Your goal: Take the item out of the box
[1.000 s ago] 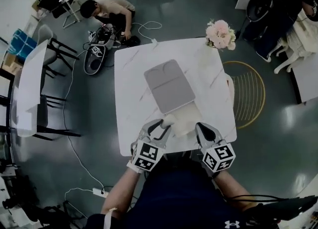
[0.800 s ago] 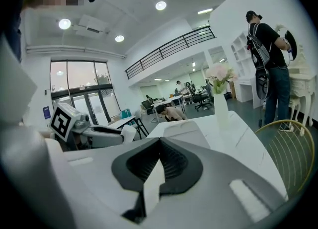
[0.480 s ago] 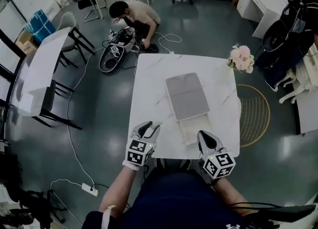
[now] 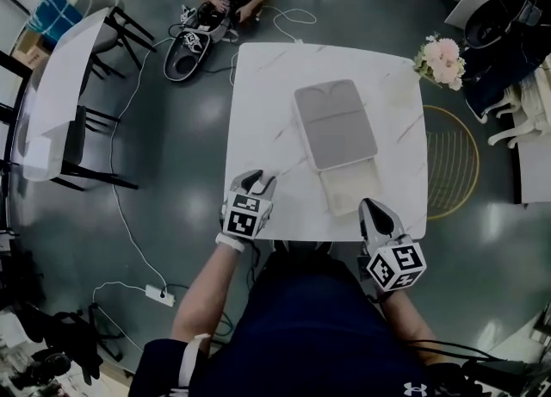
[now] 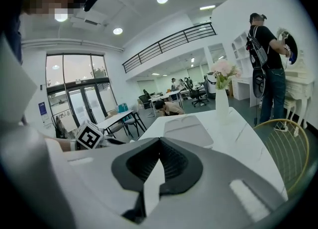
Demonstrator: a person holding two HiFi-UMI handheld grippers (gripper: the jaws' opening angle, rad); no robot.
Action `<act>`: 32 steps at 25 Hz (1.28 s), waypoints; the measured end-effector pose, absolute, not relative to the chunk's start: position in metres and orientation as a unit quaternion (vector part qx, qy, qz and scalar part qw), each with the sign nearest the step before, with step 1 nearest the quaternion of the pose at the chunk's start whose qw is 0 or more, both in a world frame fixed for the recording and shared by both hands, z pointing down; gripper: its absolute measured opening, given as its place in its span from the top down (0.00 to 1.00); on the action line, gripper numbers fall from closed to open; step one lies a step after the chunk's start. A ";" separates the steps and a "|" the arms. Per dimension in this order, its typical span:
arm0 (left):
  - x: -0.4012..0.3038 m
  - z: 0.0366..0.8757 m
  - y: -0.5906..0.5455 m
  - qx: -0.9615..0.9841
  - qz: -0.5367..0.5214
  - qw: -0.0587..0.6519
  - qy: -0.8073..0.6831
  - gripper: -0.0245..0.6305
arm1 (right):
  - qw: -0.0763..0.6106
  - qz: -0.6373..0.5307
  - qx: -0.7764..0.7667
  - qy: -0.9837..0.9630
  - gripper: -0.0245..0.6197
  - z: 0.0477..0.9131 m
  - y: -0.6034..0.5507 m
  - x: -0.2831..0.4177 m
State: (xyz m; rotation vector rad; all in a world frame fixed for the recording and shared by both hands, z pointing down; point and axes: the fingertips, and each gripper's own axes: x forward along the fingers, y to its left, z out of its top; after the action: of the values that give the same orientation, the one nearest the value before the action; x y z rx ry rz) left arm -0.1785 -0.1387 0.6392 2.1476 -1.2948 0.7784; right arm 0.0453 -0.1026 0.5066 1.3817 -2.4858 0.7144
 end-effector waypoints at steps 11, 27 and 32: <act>-0.168 0.705 -0.165 0.774 0.379 0.260 -0.435 0.73 | 0.107 0.263 0.501 -0.818 0.96 0.525 -0.092 0.056; -0.164 0.736 -0.167 0.740 0.436 0.240 -0.452 0.64 | 0.094 0.270 0.505 -0.814 0.96 0.528 -0.086 0.068; -0.165 0.681 -0.170 0.755 0.377 0.221 -0.490 0.62 | 0.089 0.263 0.502 -0.819 0.96 0.521 -0.091 0.071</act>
State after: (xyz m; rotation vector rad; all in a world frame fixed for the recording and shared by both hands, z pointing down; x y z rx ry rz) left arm -0.1649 -0.1703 0.6815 2.0858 -1.3532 1.0408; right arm 0.0706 -0.0910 0.5206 1.4940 -2.4362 0.7815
